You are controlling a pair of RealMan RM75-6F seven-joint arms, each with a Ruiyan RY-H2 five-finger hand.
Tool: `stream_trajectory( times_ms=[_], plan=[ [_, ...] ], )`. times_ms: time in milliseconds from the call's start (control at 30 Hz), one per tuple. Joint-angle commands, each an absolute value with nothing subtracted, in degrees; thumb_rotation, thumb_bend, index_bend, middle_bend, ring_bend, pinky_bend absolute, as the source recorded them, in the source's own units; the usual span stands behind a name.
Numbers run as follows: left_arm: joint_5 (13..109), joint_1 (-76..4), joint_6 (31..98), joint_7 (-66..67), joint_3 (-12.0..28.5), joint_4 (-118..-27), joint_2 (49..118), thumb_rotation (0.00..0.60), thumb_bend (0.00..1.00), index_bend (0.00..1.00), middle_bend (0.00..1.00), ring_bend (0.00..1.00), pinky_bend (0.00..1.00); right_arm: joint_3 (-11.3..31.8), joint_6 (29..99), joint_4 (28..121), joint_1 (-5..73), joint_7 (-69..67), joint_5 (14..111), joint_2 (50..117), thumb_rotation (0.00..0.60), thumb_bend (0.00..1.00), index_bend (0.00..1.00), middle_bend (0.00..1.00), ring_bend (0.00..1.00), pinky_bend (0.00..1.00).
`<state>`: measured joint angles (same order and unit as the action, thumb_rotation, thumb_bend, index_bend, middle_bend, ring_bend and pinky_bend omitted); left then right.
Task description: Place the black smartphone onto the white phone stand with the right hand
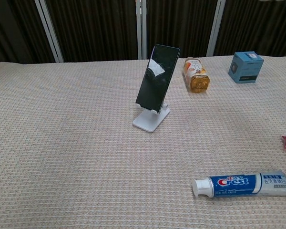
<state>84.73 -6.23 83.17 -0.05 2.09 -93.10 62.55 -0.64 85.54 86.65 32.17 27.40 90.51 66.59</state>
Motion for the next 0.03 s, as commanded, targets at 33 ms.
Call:
stream_trajectory(
  times_ms=[33],
  plan=[
    [87.22,-5.43,85.51,-0.22,1.37,-92.58,63.15,0.6,0.0,0.0,0.0,0.0,0.0,-3.6,90.87,94.59,22.25,21.97,83.73,65.27,0.6,0.0,0.0,0.0,0.0,0.0]
  ],
)
